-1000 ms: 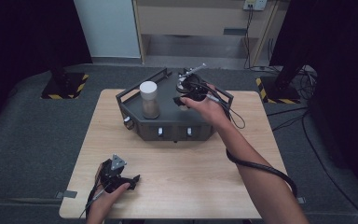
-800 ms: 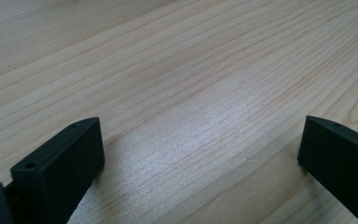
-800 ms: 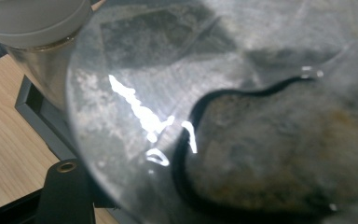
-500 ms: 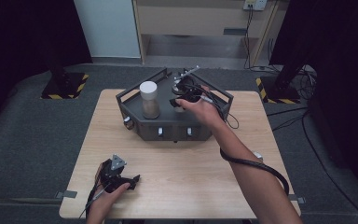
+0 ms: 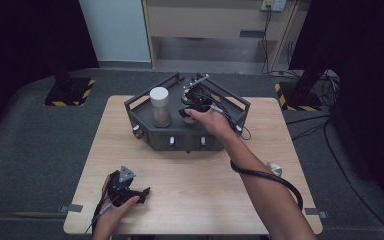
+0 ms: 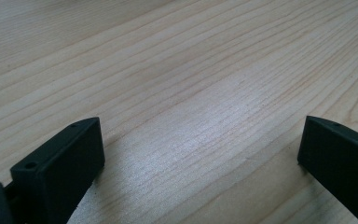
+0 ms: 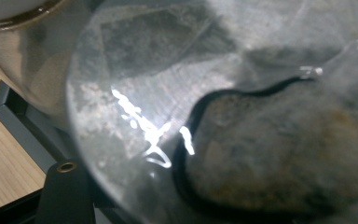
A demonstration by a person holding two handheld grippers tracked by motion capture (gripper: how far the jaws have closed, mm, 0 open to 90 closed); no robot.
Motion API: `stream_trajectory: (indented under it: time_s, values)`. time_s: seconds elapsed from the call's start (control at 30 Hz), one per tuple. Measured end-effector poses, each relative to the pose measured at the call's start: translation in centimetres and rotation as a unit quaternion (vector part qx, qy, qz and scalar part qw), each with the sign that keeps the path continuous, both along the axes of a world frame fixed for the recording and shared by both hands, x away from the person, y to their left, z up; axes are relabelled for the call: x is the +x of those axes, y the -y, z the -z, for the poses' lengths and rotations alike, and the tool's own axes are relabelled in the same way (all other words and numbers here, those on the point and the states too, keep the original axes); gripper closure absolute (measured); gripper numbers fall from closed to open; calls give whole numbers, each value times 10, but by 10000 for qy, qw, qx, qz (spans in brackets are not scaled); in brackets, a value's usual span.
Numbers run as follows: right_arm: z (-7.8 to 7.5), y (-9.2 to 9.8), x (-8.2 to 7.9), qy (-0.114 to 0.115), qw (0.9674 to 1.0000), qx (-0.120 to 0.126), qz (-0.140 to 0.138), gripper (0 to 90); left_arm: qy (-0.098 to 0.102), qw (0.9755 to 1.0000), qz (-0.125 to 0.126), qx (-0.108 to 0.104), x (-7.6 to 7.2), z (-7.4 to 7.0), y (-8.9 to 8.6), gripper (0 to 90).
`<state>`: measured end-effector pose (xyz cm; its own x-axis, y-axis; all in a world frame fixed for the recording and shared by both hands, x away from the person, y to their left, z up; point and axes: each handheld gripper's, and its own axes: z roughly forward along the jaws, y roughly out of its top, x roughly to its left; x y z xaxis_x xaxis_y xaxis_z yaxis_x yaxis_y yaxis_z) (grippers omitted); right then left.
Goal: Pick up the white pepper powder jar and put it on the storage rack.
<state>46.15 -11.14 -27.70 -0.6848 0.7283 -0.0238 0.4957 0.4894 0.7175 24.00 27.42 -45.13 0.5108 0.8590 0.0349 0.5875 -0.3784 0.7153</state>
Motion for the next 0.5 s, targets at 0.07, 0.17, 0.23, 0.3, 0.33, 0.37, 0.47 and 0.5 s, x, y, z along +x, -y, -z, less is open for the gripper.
stream_trajectory:
  time_s: [0.07, 0.17, 0.23, 0.3, 0.33, 0.37, 0.47, 0.5]
  values:
    - [1, 0, 1, -3, 10000, -1, -1, 309, 0, 10000, 0, 1, 0, 0, 0, 0]
    - [3, -1, 2, -30, 10000, -6, 20, 309, 0, 10000, 1, 0, 0, 0, 0, 0]
    - [5, -2, 2, -38, 10000, -19, 26, 309, 0, 10000, 0, 0, 0, 0, 0, 0]
    - [7, -3, 2, -60, 10000, -21, 27, 309, 0, 10000, 0, 2, 0, 0, 0, 0]
    - [8, -3, 2, -62, 10000, -28, 21, 309, 0, 10000, 1, 2, 0, 0, 0, 0]
    - [9, -3, 3, -68, 10000, -23, 24, 309, 1, 10000, 0, 1, 0, 0, 0, 0]
    - [11, -3, 4, -100, 9999, -11, 66, 309, 0, 10000, 0, 2, 0, 0, 0, 0]
    - [11, -3, 4, -102, 9999, -7, 68, 309, 0, 10000, 0, 1, 0, 0, 0, 0]
